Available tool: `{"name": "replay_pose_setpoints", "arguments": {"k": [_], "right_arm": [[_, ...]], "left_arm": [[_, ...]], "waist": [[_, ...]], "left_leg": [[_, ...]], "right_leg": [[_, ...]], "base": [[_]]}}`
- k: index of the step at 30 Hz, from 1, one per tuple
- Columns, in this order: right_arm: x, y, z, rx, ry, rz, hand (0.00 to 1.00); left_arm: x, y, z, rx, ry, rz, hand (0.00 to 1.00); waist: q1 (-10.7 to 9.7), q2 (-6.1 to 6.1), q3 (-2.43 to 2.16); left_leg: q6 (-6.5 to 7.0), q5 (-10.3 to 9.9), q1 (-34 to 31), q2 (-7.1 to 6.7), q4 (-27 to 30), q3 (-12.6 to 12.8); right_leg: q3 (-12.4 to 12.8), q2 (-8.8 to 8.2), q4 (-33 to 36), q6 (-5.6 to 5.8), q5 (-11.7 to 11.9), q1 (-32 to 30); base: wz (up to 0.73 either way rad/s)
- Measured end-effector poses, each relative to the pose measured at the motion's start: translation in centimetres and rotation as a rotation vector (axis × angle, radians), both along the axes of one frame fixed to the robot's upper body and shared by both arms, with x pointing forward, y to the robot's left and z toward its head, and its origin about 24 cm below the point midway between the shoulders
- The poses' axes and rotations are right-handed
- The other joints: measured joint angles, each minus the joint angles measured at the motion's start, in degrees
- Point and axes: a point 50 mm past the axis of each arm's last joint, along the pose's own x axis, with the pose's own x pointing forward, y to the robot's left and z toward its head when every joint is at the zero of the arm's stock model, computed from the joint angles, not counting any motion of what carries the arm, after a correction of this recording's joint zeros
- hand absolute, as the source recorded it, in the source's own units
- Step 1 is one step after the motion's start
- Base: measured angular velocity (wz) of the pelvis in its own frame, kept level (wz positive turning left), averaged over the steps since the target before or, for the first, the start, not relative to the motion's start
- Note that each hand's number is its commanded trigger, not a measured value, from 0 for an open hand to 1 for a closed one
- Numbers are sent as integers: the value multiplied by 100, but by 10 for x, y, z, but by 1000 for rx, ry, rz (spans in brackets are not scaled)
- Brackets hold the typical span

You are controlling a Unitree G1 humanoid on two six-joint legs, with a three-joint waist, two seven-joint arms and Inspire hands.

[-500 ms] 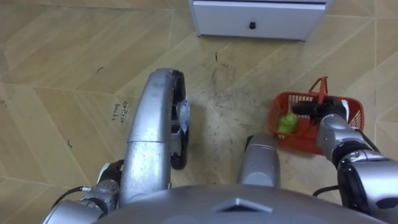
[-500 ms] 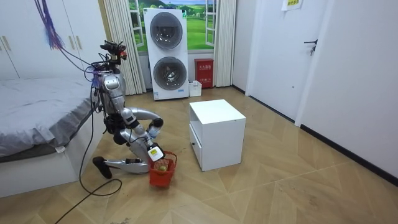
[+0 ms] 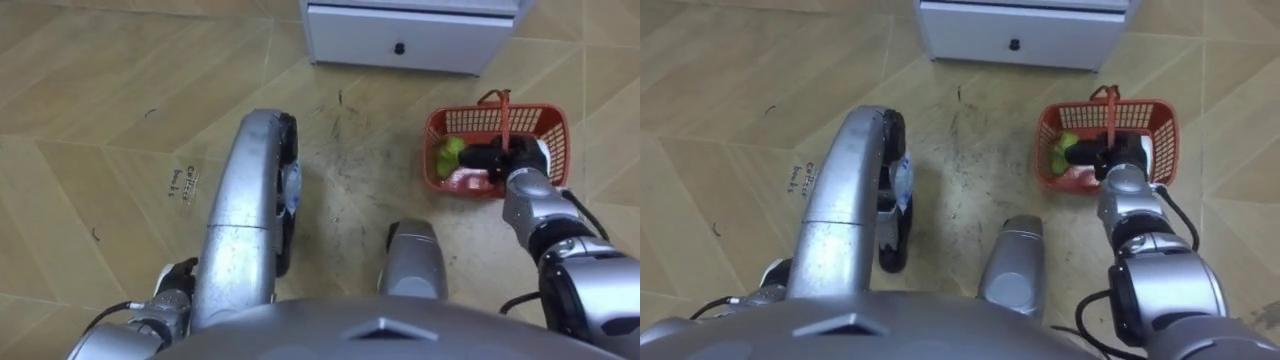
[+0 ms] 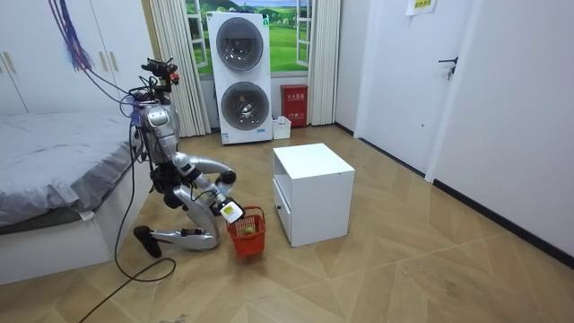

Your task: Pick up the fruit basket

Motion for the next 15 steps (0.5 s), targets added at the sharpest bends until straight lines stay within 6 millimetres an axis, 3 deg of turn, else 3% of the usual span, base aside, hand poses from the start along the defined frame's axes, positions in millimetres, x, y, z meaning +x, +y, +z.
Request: {"name": "replay_pose_setpoints", "arguments": {"k": [2, 6, 9, 12, 13, 15], "right_arm": [[5, 2, 4, 2, -26, 9, 100], [16, 11, 14, -27, -85, 77, 100], [20, 21, 20, -48, -124, 144, 100], [22, 32, 24, -76, -151, 224, 100], [23, 38, 24, -90, -151, 264, 100], [21, 47, 23, -97, -150, 313, 100]], "left_arm": [[9, 2, 2, 4, -32, -6, 0], [26, 11, 8, 29, -77, 0, 0], [46, 23, 17, 65, -124, -21, 0], [63, 35, 26, 87, -197, 40, 0], [64, 38, 28, 95, -210, 54, 0], [59, 40, 27, 98, -209, 79, 0]], "waist": [[0, -37, -13], [-190, -68, -53], [-290, -77, -64], [-291, -81, -74], [-269, -73, -77], [-263, 5, -124]], "left_leg": [[36, -18, 13, -20, 15, 1], [149, -85, 128, -87, -2, 0], [168, -89, 167, -56, -111, -42], [241, -53, 357, 52, -319, -54], [421, 43, 472, 166, -386, -54], [511, 179, 733, 391, -593, -77]], "right_leg": [[-33, -16, -36, 0, 0, 82], [-107, -13, -272, -2, -2, 263], [-19, 291, -557, 5, -15, 251], [216, 564, -1061, 46, -58, 241], [322, 686, -1362, 49, -59, 265], [345, 843, -2041, 50, -58, 404]], "base": [[9], [9], [-3], [-38], [-64], [-74]]}}
